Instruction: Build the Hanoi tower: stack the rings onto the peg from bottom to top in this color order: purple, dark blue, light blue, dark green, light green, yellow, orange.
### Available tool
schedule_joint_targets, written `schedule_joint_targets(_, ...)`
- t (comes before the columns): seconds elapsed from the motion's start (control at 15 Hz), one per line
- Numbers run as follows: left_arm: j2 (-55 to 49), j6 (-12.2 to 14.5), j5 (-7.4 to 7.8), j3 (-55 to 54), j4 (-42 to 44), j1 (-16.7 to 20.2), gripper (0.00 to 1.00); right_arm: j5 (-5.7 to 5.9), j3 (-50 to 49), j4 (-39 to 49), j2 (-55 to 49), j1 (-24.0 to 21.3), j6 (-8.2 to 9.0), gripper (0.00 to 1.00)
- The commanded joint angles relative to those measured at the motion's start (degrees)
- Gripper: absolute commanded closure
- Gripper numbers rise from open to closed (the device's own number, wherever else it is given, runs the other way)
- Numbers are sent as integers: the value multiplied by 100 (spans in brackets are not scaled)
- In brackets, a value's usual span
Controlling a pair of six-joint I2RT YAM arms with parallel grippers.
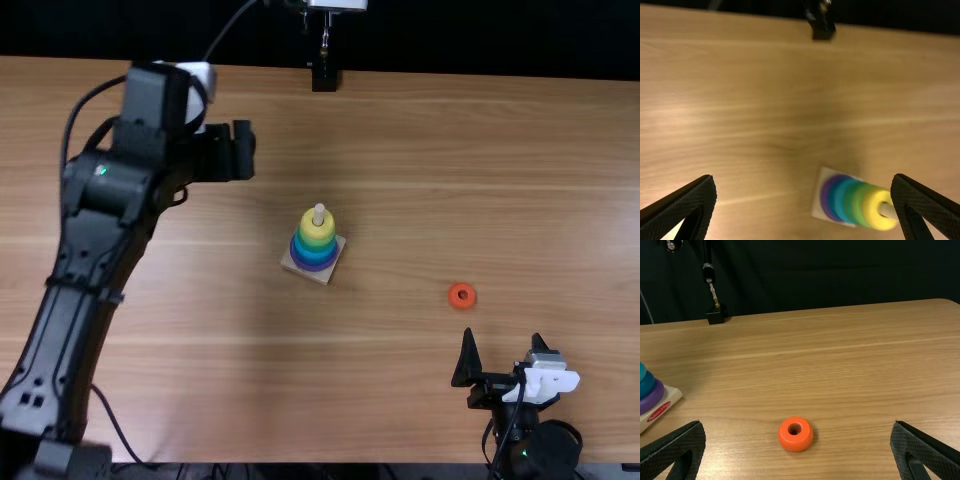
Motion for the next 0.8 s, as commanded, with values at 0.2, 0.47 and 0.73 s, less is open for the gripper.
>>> schedule_joint_targets(0.2,-2027,11,-59,-2762,1747,942,0,72,-274,-393,-143,-65,-26,0)
schedule_joint_targets(0.47,-3829,960,-90,-4828,2759,1135,0,62,-274,-393,-143,-65,-26,0)
schedule_joint_targets(0.73,-5868,2131,-154,-6840,3571,1091,0,72,-274,-393,-143,-65,-26,0)
